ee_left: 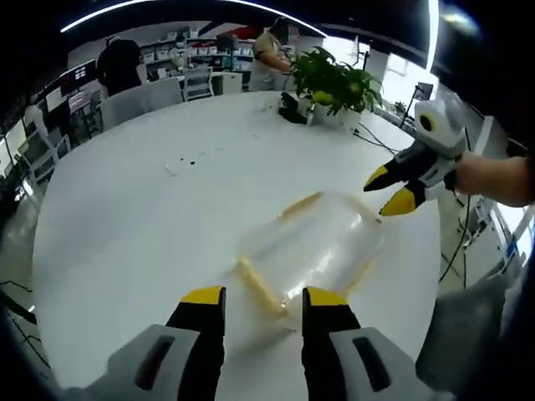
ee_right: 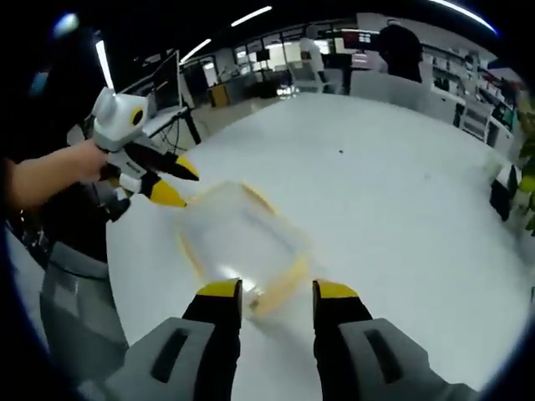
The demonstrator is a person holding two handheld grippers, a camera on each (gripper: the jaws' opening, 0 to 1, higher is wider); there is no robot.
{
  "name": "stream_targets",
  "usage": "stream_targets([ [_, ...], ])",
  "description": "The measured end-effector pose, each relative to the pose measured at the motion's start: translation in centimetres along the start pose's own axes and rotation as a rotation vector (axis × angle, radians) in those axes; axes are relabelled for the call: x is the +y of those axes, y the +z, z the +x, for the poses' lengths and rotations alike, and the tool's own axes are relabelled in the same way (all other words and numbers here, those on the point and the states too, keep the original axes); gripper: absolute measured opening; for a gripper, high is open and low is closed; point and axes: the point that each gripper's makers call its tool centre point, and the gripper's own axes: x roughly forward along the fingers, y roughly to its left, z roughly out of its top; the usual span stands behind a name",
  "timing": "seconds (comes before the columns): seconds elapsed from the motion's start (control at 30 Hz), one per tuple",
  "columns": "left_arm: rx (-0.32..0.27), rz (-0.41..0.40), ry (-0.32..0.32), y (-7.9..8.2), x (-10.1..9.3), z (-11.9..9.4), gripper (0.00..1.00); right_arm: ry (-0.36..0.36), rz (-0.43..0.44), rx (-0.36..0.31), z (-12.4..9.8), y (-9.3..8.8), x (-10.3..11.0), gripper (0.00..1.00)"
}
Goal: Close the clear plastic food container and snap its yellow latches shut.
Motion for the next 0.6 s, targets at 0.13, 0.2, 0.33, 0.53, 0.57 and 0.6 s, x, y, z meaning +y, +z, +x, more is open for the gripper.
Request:
stream_targets([
  [0.13,-0.004,-0.041,0.006,-0.3,-0.2,0.3,0.26,-0.016,0.03,-0.012,0.2,-0.4,0.1,0.31],
  [0.2,-0.003,-0.064,-0.006,-0.5,-0.5,0.6,0.26,-0.011,0.056,-0.019,0.4,-0.4,0.2,0.3],
  [0.33,0.0,-0.093,-0.008,-0.8,-0.7,0.9,0.25,-0.01,0.087,-0.021,0.9,-0.7,-0.1,0.25],
  [0.53,-0.011,-0.126,-0.014,-0.7,-0.9,1.1,0.23,0.002,0.173,-0.042,1.3,-0.7,0.1,0.24],
  [0.57,-0.011,-0.13,-0.015,-0.7,-0.9,1.1,0.23,0.005,0.175,-0.044,1.4,-0.6,0.2,0.24],
  [0.6,-0.011,-0.137,-0.015,-0.6,-0.9,1.1,0.23,0.007,0.177,-0.045,1.4,-0.6,0.2,0.24],
])
